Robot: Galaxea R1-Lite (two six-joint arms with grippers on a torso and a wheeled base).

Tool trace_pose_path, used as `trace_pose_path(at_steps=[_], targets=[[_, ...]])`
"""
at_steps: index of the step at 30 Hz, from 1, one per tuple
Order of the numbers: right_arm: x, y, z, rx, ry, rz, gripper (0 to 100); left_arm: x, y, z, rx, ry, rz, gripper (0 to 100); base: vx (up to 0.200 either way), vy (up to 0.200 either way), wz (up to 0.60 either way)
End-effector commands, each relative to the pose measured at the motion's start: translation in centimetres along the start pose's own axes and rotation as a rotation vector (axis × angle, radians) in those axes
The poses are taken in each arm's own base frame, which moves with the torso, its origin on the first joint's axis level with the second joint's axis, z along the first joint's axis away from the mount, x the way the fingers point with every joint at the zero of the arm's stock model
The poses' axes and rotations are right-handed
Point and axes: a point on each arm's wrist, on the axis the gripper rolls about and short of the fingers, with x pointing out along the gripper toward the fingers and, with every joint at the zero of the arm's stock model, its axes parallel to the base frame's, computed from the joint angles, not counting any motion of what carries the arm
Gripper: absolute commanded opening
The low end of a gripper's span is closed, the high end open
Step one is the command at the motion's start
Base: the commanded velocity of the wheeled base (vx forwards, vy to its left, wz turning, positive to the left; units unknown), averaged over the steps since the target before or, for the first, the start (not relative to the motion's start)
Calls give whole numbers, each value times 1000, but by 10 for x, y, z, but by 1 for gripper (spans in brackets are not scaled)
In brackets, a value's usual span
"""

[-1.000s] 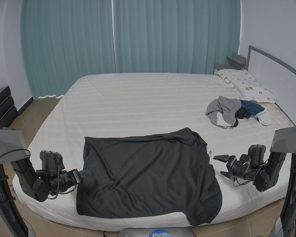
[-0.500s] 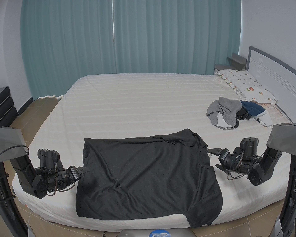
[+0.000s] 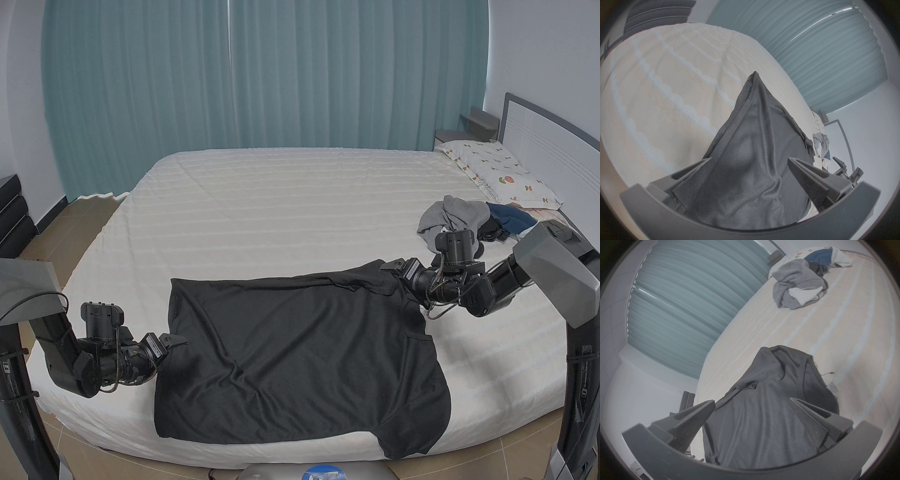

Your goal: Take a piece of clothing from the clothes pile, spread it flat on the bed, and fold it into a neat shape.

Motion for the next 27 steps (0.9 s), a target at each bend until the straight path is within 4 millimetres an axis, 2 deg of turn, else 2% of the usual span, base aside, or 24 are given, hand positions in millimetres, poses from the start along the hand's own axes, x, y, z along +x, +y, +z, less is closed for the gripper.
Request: trace_pose_path(at_steps=[1, 8, 10, 18, 23, 27], targets=[[31, 17, 5, -43, 21, -30, 100, 8, 4, 0, -52, 19, -4, 100, 0, 0, 0], [40, 38, 18, -49, 24, -24, 100, 6, 5, -2, -55, 21, -2, 100, 0, 0, 0], [43, 38, 19, -48, 29, -27, 100, 6, 5, -2, -55, 20, -1, 100, 0, 0, 0], [74, 17, 14, -29, 36, -45, 100, 6, 5, -2, -56, 22, 1, 100, 0, 0, 0], [83, 9, 11, -28, 35, -55, 100, 5, 5, -3, -56, 22, 1, 100, 0, 0, 0], [83, 10, 12, -25, 30, -54, 100, 6, 6, -3, -56, 20, 5, 100, 0, 0, 0]])
